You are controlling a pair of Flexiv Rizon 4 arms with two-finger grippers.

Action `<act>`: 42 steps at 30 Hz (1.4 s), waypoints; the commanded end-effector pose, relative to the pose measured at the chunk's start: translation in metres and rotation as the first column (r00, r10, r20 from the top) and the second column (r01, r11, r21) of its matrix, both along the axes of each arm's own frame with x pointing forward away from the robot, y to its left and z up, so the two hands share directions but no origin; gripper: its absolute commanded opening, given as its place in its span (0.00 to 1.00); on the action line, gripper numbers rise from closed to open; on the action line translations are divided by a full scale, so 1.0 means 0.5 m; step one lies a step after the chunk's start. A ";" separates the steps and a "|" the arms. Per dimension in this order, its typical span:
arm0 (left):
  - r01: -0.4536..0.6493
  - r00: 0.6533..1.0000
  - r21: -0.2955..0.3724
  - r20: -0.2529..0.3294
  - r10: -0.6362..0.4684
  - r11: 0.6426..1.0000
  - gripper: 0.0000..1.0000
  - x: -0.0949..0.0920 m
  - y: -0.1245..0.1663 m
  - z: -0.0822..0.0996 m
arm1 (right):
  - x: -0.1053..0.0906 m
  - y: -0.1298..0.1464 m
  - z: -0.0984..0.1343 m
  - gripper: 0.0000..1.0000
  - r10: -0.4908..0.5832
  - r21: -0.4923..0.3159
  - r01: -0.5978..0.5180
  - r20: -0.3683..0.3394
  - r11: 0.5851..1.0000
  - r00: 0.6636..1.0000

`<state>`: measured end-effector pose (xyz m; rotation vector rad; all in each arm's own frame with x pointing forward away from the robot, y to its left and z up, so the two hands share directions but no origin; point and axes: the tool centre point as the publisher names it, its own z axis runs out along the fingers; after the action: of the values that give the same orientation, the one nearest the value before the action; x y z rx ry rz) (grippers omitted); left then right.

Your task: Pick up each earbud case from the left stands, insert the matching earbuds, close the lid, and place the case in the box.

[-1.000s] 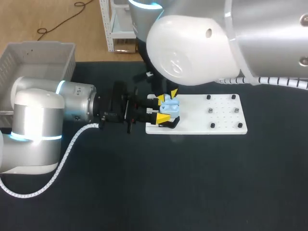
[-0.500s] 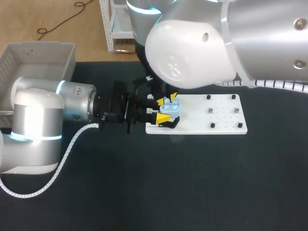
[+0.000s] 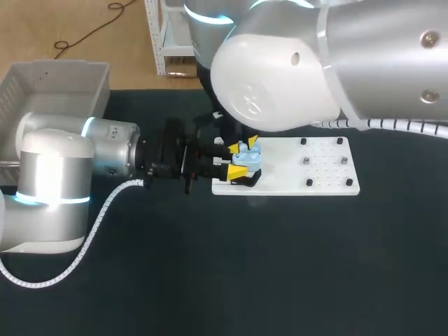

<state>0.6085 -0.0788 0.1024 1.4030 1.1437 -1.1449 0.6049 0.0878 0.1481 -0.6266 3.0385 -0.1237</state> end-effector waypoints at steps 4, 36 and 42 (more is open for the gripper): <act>0.002 1.000 0.000 0.000 -0.002 1.000 0.00 0.002 0.000 -0.001 | 0.001 0.001 -0.002 0.00 -0.002 0.000 0.002 0.001 1.000 1.000; 0.002 1.000 0.000 0.000 -0.002 1.000 0.00 0.002 0.000 -0.001 | 0.020 0.005 -0.018 0.00 -0.008 -0.010 0.008 -0.022 1.000 1.000; 0.002 1.000 0.000 0.000 -0.002 1.000 0.00 0.002 0.000 -0.001 | 0.024 0.007 -0.020 0.00 -0.004 -0.018 0.004 -0.026 1.000 1.000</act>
<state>0.6111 -0.0785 0.1015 1.4006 1.1458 -1.1431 0.6111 0.0900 0.1395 -0.6266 3.0635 -0.1400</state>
